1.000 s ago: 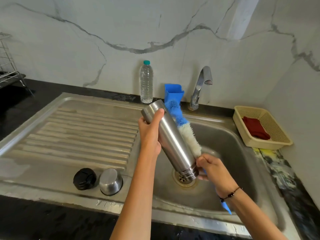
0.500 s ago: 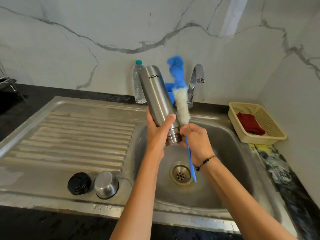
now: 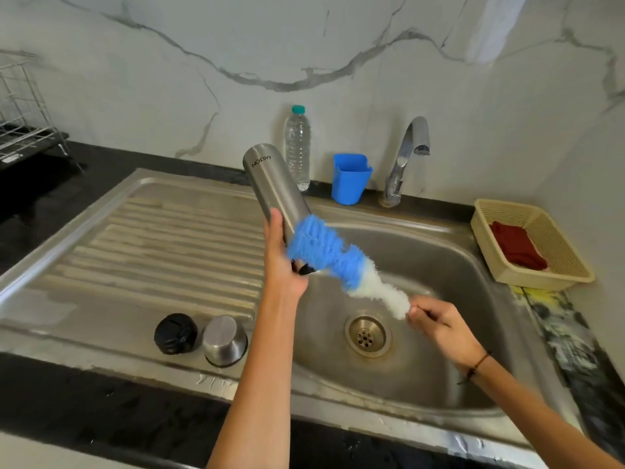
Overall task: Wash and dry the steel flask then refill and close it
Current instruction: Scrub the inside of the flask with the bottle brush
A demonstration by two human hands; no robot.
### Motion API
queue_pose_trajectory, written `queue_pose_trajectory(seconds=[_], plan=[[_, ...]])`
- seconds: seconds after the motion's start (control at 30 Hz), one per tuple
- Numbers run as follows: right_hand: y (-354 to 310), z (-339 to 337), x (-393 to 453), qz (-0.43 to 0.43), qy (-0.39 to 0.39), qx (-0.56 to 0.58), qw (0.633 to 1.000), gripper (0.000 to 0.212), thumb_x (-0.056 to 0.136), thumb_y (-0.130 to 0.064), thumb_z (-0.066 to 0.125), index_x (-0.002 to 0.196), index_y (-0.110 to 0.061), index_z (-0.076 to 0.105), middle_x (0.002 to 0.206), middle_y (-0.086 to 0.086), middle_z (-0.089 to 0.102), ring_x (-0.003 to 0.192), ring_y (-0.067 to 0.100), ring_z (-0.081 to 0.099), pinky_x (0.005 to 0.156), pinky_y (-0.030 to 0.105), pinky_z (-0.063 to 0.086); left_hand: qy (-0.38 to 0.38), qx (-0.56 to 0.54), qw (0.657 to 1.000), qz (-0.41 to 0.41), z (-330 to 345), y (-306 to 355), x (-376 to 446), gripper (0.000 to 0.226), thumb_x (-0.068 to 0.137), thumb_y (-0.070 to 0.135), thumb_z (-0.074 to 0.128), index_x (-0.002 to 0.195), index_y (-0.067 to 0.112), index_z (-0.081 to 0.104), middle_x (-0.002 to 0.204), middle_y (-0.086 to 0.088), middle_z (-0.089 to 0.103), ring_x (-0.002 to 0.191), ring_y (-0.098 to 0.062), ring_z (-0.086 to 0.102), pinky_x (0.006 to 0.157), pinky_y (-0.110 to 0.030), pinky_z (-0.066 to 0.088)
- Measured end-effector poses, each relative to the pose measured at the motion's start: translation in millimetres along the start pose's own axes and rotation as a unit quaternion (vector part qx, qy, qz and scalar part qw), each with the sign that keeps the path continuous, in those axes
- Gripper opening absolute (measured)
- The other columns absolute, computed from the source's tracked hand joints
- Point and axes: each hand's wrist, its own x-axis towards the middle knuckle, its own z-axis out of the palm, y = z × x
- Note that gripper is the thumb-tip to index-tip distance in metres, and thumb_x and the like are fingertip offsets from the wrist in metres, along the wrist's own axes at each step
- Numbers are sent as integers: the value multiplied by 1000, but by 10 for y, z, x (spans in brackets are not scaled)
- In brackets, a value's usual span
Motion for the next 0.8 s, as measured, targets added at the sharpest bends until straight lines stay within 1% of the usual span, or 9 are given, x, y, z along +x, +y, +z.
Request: queue_pose_trajectory(seconds=[0.17, 0.3, 0.37, 0.43, 0.5, 0.57, 0.67, 0.73, 0.8], plan=[[35, -196, 155, -12, -41, -83, 996, 32, 83, -23, 47, 56, -39, 58, 56, -2, 39, 56, 15, 33, 56, 29, 27, 13, 17, 999, -34, -105, 64, 21, 78, 68, 58, 72, 133, 20, 53, 124, -14, 62, 107, -31, 65, 76, -47, 56], [-89, -213, 372, -67, -70, -176, 980, 21, 85, -49, 48, 75, -36, 61, 66, -2, 56, 63, 16, 52, 63, 35, 43, -24, 46, 997, -64, -40, 68, -39, 26, 91, 37, 58, 85, 13, 65, 78, -9, 61, 65, -17, 67, 59, -33, 56], [-149, -217, 456, -93, -79, -209, 970, 15, 87, -41, 47, 77, -41, 58, 69, -14, 57, 67, 10, 54, 66, 35, 45, -15, 38, 997, -70, -28, 46, -33, 13, 93, 29, 57, 89, 18, 63, 92, -11, 56, 77, -21, 65, 68, -38, 56], [-136, -300, 471, -101, -73, -216, 968, 19, 87, -37, 49, 74, -49, 57, 71, -23, 56, 67, 1, 53, 67, 30, 43, -32, 40, 995, -86, -17, 69, -74, 45, 82, 43, 67, 108, 7, 59, 106, -17, 54, 90, -24, 62, 78, -42, 56], [-34, -435, 421, -94, -73, -202, 972, 20, 85, -60, 45, 72, -51, 57, 69, -24, 55, 64, -3, 50, 65, 25, 39, -37, 47, 994, -87, -74, 62, -36, 88, 61, 51, 81, 129, 4, 51, 114, -18, 55, 96, -28, 63, 75, -42, 57], [12, -515, 367, -90, -69, -206, 972, 29, 83, -69, 40, 70, -49, 57, 66, -22, 54, 62, -4, 47, 64, 23, 37, -41, 40, 996, -63, -116, 53, -13, 89, 60, 49, 80, 133, 8, 50, 110, -13, 59, 96, -28, 64, 73, -41, 56], [-61, -464, 437, -89, -68, -228, 967, 28, 90, -30, 52, 71, -50, 56, 65, -18, 54, 63, 3, 50, 65, 32, 41, -42, 45, 995, -81, -79, 2, -38, 60, 69, 49, 72, 110, 6, 61, 99, -9, 63, 82, -22, 67, 68, -36, 56], [-167, -386, 517, -101, -71, -242, 962, 28, 88, -24, 48, 73, -47, 56, 66, -15, 55, 64, 11, 55, 64, 36, 45, -20, 56, 995, -83, -50, -41, -25, 25, 83, 42, 64, 79, 18, 65, 79, -2, 57, 63, -14, 60, 56, -31, 52], [-214, -393, 577, -103, -77, -249, 960, 27, 86, -24, 47, 72, -45, 56, 65, -16, 54, 66, 13, 55, 65, 36, 45, -31, 40, 995, -85, -49, -20, -19, 30, 88, 40, 60, 64, 21, 66, 68, -1, 56, 55, -13, 58, 53, -29, 51]])
